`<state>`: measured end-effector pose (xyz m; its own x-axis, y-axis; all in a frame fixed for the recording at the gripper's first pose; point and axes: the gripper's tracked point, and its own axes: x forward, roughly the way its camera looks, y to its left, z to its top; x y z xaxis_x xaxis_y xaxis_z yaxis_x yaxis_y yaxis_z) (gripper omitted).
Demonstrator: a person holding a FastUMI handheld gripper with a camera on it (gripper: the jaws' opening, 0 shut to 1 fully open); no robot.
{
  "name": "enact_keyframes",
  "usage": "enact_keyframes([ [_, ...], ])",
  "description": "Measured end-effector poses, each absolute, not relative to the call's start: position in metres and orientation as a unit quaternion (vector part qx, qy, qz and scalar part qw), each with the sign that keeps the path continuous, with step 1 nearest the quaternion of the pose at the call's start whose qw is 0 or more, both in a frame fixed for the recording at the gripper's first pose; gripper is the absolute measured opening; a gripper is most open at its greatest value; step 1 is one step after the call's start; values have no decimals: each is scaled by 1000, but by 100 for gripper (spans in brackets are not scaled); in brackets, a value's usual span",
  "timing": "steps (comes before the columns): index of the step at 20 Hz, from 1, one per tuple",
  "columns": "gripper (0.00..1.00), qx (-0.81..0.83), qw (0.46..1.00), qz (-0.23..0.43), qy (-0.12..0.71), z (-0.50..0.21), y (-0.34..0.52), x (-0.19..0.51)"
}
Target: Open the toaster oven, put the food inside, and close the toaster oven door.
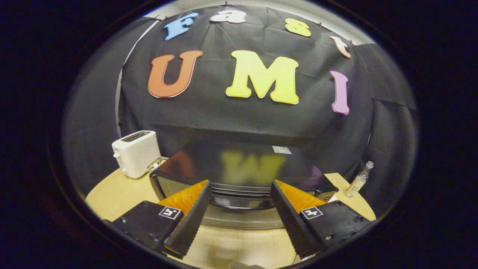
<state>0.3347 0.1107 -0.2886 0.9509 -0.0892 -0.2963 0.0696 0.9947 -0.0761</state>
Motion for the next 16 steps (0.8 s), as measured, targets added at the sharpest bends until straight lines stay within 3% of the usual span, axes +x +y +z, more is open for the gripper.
enact_keyframes([
  [16, 100, 11, 978, -50, 204, -317, 118, 258],
])
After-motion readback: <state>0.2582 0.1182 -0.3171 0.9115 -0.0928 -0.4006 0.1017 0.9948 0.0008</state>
